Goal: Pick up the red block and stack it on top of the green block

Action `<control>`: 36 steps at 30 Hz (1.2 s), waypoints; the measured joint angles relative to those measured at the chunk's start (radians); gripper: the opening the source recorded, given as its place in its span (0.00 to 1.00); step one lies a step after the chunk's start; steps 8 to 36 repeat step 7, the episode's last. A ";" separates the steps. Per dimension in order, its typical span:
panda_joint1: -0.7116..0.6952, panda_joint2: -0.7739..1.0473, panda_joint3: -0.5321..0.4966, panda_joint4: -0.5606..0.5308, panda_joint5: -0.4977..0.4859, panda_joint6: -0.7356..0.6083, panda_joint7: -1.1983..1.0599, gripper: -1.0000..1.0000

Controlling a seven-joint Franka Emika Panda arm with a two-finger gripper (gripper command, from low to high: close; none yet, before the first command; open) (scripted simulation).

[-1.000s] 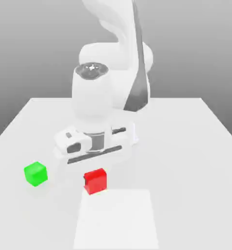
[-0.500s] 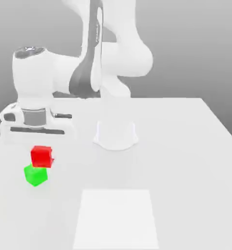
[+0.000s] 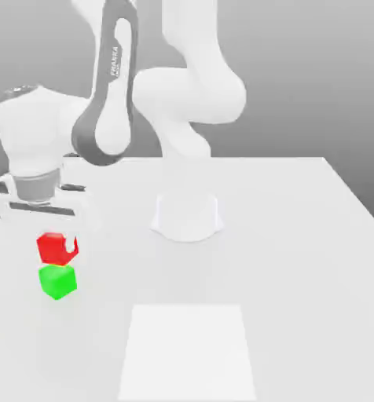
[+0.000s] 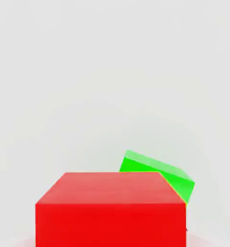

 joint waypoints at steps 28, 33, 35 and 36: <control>0.009 0.094 -0.004 0.000 0.038 0.109 -0.026 0.00; 0.009 0.094 -0.004 0.000 0.038 0.109 -0.026 0.00; 0.009 0.094 -0.004 0.000 0.038 0.109 -0.026 0.00; 0.009 0.094 -0.004 0.000 0.038 0.109 -0.026 0.00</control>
